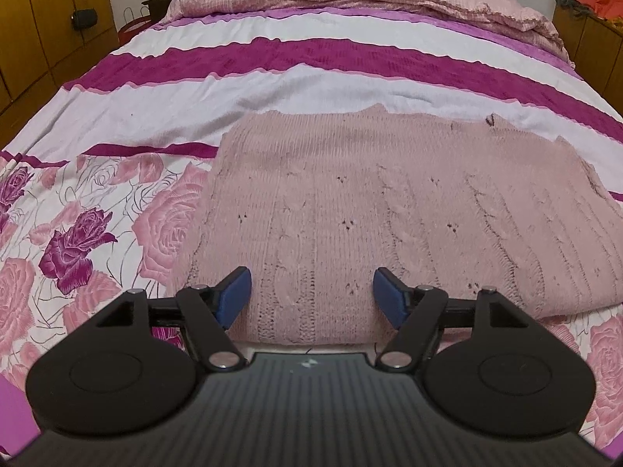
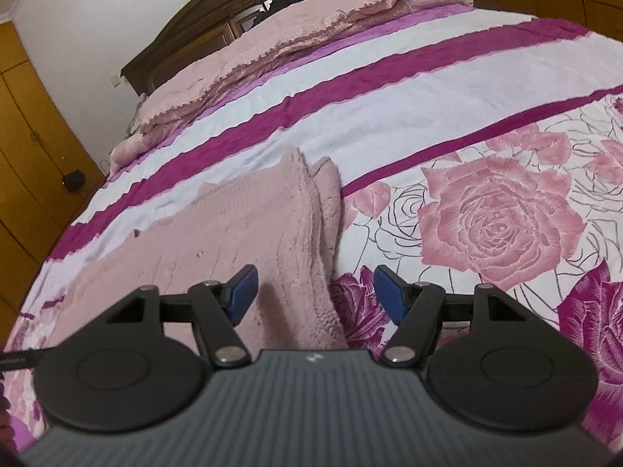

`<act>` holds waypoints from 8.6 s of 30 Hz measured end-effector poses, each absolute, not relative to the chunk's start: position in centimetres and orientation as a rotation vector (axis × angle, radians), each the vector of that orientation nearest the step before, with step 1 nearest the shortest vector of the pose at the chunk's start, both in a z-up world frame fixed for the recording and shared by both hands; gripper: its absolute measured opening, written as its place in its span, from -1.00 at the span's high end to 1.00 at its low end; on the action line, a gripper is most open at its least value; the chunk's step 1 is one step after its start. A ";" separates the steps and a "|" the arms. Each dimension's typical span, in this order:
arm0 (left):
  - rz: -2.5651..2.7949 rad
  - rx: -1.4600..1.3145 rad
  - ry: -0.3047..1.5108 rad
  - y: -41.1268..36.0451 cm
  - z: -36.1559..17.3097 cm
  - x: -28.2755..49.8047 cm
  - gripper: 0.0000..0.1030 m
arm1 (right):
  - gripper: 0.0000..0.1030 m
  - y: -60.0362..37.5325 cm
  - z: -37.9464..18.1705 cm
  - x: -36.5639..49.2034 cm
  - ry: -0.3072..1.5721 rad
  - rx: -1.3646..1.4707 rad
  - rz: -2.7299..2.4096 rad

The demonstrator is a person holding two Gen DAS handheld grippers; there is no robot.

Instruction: Fold small clothes

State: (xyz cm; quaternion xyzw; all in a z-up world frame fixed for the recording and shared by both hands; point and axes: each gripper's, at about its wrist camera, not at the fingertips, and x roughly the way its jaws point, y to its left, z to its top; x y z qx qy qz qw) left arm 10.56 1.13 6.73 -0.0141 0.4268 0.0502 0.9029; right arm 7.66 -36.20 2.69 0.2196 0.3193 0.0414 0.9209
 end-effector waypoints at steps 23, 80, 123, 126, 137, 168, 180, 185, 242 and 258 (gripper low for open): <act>0.104 -0.026 0.884 1.1 6.5 10.5 -0.52 | -0.33 -34.9 0.1 9.9 0.638 0.554 0.198; 0.182 -0.064 0.815 6.6 10.0 6.4 -0.55 | 0.47 -31.2 6.3 10.2 0.434 0.720 0.319; 0.335 -0.213 0.788 19.5 8.7 2.9 -0.55 | 0.00 0.4 7.2 10.5 0.676 0.010 0.683; 0.302 -0.197 0.765 18.8 9.8 3.6 -0.55 | 0.01 -0.7 8.2 9.1 0.651 0.059 0.722; 0.077 -0.125 0.712 13.0 12.4 9.1 -0.56 | 0.02 -8.1 9.9 7.5 0.580 0.130 0.598; 0.075 -0.089 0.740 11.7 6.1 20.9 0.76 | -0.01 -9.8 5.0 12.9 0.630 0.143 0.386; 0.046 -0.106 0.734 11.6 7.6 16.9 -0.37 | -0.01 -12.8 6.2 11.1 0.605 0.232 0.389; -0.001 -0.121 0.762 11.6 7.9 13.4 -0.46 | -0.01 -13.8 6.4 9.5 0.617 0.225 0.383; -0.397 -0.585 0.762 7.6 8.9 12.5 0.10 | 0.04 -21.0 10.0 12.4 0.769 0.623 0.621; -0.364 -0.369 0.902 -1.7 5.5 7.1 0.05 | -0.07 -28.9 2.5 6.0 0.880 0.594 0.352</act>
